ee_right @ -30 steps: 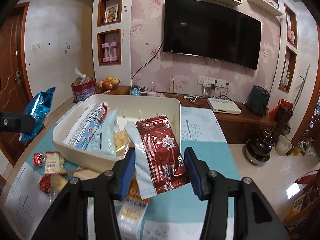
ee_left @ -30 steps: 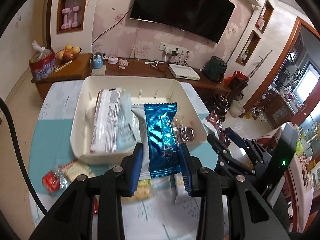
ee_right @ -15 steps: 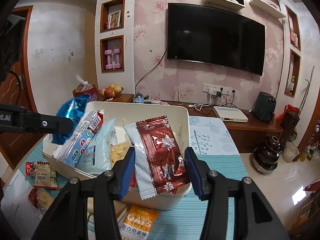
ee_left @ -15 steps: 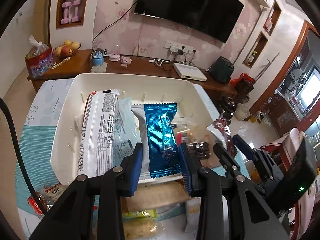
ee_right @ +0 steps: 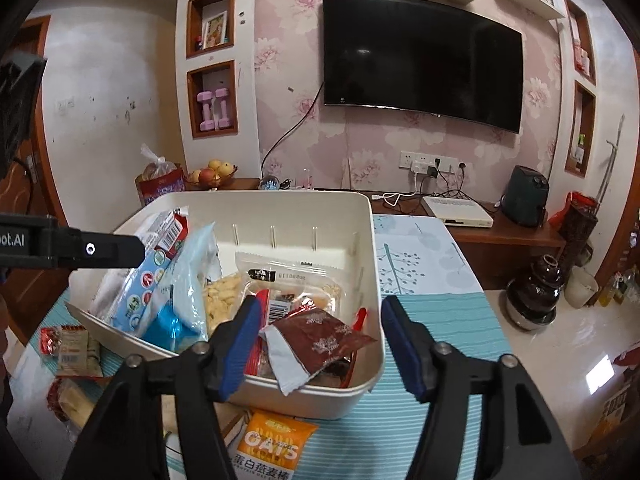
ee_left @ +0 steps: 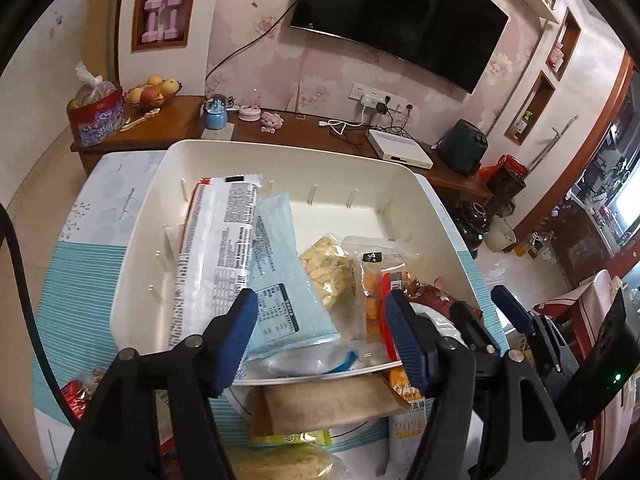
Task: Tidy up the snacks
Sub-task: 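Withdraw both tools from the tray toward the bread bag and OATS bar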
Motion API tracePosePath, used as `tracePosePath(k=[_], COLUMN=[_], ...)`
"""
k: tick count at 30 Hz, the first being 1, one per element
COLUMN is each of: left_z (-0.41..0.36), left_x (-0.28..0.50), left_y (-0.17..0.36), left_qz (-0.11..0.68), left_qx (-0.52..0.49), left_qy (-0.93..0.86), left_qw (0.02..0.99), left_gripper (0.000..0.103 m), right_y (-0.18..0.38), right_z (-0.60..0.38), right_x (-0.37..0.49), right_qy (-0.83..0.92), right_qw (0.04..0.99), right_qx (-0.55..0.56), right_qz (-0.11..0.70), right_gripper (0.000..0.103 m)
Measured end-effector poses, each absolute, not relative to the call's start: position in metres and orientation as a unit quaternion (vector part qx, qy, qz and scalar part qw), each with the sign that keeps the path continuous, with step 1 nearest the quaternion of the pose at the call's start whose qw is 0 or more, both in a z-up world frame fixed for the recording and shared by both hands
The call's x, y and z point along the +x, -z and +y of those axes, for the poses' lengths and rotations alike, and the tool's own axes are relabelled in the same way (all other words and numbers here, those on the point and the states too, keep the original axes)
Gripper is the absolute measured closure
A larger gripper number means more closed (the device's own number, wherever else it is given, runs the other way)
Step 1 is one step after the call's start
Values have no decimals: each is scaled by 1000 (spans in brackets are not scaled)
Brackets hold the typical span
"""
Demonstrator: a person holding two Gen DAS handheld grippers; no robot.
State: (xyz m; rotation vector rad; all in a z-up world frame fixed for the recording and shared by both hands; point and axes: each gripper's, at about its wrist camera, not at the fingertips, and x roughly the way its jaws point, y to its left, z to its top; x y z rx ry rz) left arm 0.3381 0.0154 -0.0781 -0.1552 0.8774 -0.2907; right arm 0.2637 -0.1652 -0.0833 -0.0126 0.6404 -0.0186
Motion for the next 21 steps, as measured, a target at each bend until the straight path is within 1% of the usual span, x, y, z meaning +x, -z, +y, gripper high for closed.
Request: tracePosePath(k=[4, 10, 21], left_z=[23, 39, 68], left_x=[326, 301, 246], left_y=[69, 54, 25], left_qz=[421, 416, 406], left_qx=[-78, -81, -78], left_qy=[135, 128, 118], left_qw=[893, 897, 903], left_gripper=[34, 34, 33], right_y=[76, 61, 38], right_z=[-169, -172, -163], right_x=[258, 243, 206], right_qy=[15, 17, 8], right_qw=[950, 950, 949], right_qx=[2, 23, 48], right_qz=[313, 310, 312], right_gripper=[38, 34, 33])
